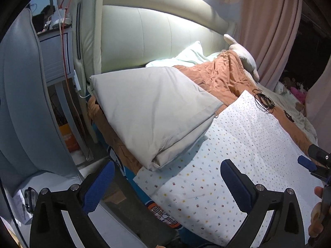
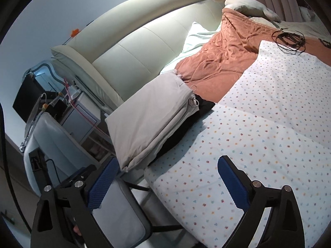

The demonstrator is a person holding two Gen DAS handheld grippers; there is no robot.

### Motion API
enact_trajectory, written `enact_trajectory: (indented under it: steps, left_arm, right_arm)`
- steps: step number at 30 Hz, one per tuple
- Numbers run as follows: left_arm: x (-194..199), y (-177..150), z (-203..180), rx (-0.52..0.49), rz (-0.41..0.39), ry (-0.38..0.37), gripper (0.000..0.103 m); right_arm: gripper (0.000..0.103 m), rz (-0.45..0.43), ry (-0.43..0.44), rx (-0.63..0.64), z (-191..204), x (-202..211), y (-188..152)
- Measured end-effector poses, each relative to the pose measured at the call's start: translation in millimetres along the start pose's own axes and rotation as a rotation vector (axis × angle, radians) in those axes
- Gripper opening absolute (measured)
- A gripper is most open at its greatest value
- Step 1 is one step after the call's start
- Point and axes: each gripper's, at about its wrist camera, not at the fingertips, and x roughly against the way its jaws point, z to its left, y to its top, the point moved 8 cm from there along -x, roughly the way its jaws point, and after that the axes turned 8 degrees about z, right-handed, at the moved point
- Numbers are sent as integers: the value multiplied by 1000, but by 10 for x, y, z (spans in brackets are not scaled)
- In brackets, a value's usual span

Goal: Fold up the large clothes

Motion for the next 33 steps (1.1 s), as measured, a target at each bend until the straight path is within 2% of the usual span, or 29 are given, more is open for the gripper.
enact_trajectory:
  steps: [16, 27, 33]
  left_arm:
    - [877, -564, -404, -149, -112, -73, 102]
    - [1319, -1016, -675, -246, -183, -138, 102]
    - [1523, -1252, -818, -289, -222, -173, 102]
  right_arm:
    - [103, -140, -145, 19, -36, 1156, -783]
    - [103, -238, -219, 32, 16, 1760, -1448]
    - [103, -297, -294, 55, 35, 2023, -1861]
